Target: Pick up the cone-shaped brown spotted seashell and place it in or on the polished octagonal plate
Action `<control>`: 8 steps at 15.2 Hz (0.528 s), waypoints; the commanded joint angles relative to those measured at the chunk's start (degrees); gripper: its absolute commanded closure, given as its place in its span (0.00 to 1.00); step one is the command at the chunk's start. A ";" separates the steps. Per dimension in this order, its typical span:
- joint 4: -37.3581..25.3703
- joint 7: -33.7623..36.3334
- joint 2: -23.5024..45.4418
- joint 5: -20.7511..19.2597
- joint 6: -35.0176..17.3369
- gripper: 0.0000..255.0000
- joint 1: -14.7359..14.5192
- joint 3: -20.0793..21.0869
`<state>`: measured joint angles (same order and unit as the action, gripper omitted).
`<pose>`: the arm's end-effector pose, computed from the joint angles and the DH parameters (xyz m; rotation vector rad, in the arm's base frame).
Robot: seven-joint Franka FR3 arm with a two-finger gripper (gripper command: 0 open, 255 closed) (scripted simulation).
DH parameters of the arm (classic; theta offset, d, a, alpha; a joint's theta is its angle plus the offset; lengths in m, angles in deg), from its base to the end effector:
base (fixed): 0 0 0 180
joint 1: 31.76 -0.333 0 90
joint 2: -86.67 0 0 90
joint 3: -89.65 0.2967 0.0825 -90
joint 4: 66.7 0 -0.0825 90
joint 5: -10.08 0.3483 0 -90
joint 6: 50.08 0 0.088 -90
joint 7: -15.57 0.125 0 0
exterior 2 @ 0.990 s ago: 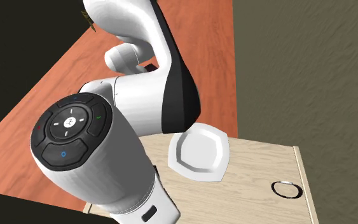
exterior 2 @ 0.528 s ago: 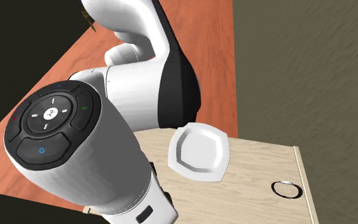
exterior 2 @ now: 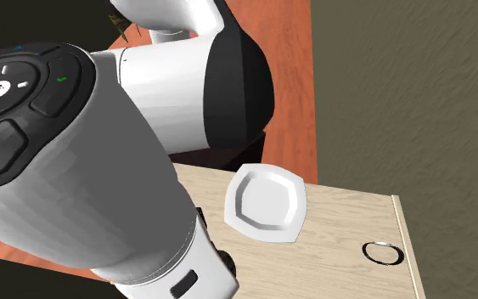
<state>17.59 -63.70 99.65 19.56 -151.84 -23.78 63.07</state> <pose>0.5154 -0.3017 0.5362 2.8601 1.1594 0.1683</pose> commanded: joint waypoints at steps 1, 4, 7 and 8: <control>-1.87 0.05 -0.01 0.01 1.36 1.00 0.17 -0.09; 1.73 2.91 -3.46 -1.94 0.62 1.00 -2.19 0.62; 6.97 7.41 -8.23 -4.65 -0.61 1.00 -5.28 2.11; 8.50 8.94 -9.69 -5.47 -0.91 1.00 -6.17 2.72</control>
<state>24.22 -56.33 91.77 15.08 -152.40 -28.98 65.26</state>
